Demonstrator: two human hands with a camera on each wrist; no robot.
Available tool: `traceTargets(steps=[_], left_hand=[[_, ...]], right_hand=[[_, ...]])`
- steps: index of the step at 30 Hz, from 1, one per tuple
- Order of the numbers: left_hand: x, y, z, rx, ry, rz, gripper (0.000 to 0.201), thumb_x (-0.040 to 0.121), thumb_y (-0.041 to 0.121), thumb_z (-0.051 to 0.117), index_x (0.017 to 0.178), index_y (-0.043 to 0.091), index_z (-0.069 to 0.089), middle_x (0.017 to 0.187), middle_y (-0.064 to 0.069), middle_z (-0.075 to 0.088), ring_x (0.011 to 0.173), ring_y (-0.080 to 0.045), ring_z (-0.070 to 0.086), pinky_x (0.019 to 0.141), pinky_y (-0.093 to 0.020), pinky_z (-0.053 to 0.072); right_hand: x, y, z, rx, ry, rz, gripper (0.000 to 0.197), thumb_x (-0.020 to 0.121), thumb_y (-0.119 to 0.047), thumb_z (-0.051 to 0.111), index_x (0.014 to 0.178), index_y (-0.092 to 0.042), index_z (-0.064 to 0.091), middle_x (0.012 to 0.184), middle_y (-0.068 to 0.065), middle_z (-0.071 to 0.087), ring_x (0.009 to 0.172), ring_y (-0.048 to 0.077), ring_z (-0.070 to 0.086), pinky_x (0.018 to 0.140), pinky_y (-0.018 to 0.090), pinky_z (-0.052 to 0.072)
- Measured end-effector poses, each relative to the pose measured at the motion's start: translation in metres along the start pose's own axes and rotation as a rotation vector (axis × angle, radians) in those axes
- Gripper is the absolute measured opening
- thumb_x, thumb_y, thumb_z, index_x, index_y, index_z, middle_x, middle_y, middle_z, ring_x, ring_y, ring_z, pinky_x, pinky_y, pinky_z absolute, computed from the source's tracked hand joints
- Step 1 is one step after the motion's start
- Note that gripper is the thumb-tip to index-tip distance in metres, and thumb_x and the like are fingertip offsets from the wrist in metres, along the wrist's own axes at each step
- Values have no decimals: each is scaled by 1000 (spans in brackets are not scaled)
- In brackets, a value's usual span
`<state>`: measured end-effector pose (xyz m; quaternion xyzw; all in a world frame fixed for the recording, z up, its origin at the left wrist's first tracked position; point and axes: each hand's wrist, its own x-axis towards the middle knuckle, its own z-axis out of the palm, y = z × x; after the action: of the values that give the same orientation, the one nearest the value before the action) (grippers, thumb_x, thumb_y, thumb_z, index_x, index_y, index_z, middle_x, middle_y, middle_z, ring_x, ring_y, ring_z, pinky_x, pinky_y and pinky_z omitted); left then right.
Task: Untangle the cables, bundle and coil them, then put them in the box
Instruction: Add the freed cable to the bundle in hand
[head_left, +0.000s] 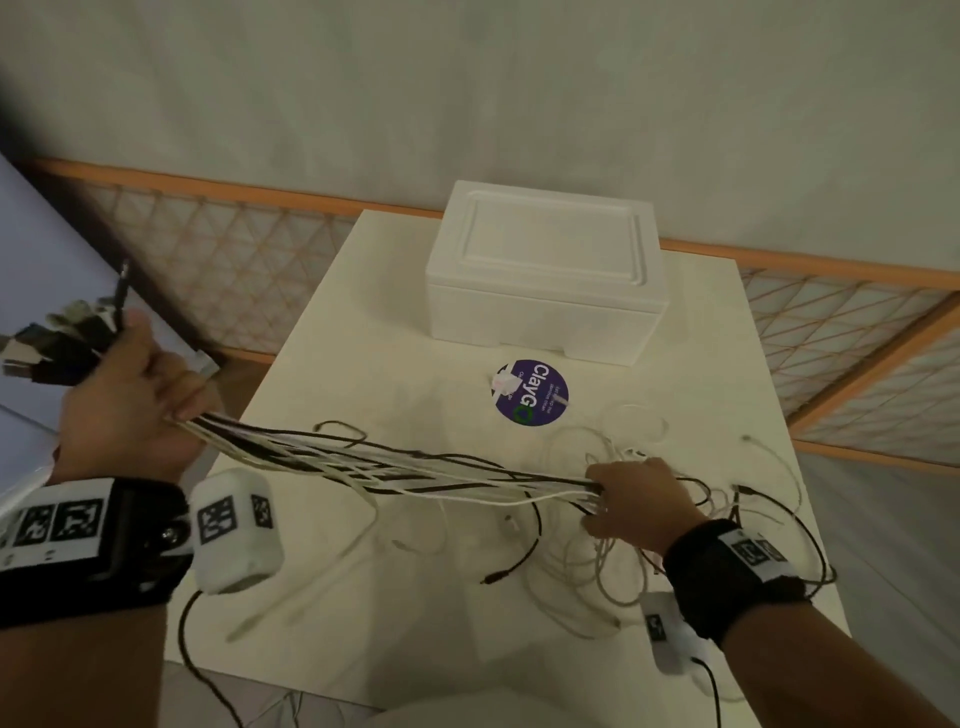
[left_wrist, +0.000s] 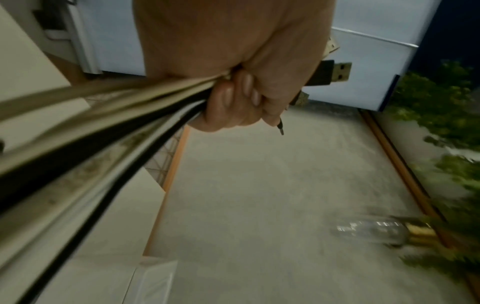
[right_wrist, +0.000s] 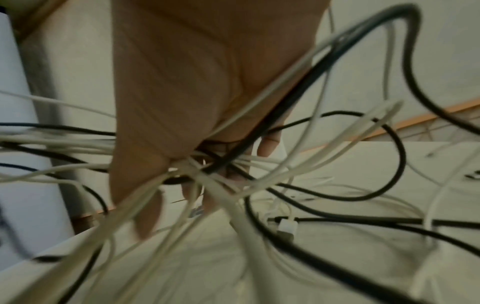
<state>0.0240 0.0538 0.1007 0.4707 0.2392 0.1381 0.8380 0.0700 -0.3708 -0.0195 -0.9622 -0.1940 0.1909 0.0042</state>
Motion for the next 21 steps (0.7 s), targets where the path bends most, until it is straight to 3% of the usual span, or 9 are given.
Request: traceTargets(steps=[3, 6, 9, 11, 13, 15, 17, 19, 21], left_hand=[[13, -7, -16, 16, 57, -11, 58, 91, 49, 47, 40, 21, 40, 35, 7, 26, 26, -9, 26, 32, -15, 17], [17, -6, -25, 60, 98, -32, 54, 77, 53, 55, 36, 21, 41, 35, 8, 26, 27, -7, 26, 32, -14, 18], [19, 1, -34, 49, 102, -47, 49, 64, 54, 60, 32, 20, 44, 34, 10, 33, 29, -3, 33, 33, -13, 30], [20, 6, -36, 44, 91, -40, 45, 60, 53, 65, 35, 21, 47, 36, 11, 37, 31, -2, 36, 36, -12, 33], [22, 7, -33, 84, 85, -53, 46, 62, 54, 63, 35, 22, 46, 36, 11, 36, 30, -2, 35, 34, -12, 32], [25, 5, -27, 145, 63, -81, 46, 67, 54, 58, 37, 22, 43, 34, 11, 34, 28, -2, 33, 31, -12, 30], [27, 1, -19, 201, 42, -105, 43, 70, 53, 60, 47, 25, 39, 34, 12, 33, 27, -1, 32, 30, -11, 27], [31, -2, -12, 216, -9, -119, 47, 63, 53, 69, 44, 24, 39, 34, 11, 29, 25, -4, 28, 31, -13, 20], [34, -4, -9, 248, -25, -129, 45, 66, 51, 65, 41, 23, 40, 36, 9, 26, 26, -7, 24, 32, -15, 16]], right_hand=[[5, 4, 5, 115, -118, 20, 65, 60, -79, 60, 102, -30, 58, 99, -11, 61, 100, 14, 55, 88, 32, 32], [5, 8, 18, 483, -179, 78, 90, 46, -87, 57, 115, -30, 62, 117, -10, 60, 114, 12, 54, 97, 27, 38], [10, 13, 35, 868, 54, 238, 67, 64, -82, 50, 92, -25, 70, 95, -4, 69, 94, 15, 62, 85, 29, 45], [16, 18, 44, 830, 266, 387, 33, 84, -56, 53, 76, -25, 62, 79, -2, 66, 84, 23, 61, 76, 34, 45], [24, 20, 50, 767, 412, 537, 7, 87, -29, 61, 86, -23, 59, 90, 1, 64, 90, 27, 61, 81, 39, 48], [33, 21, 54, 766, 392, 676, 30, 84, -26, 64, 109, -13, 55, 113, 11, 55, 100, 31, 56, 86, 42, 47], [40, 19, 51, 765, 315, 797, 48, 82, -30, 63, 120, -7, 46, 121, 17, 46, 106, 35, 50, 85, 40, 44], [45, 19, 48, 756, 279, 829, 46, 85, -30, 59, 122, -5, 46, 120, 19, 47, 109, 38, 49, 85, 40, 42], [48, 25, 47, 760, 272, 793, 36, 88, -23, 52, 120, -5, 52, 112, 17, 56, 106, 36, 55, 85, 39, 45]])
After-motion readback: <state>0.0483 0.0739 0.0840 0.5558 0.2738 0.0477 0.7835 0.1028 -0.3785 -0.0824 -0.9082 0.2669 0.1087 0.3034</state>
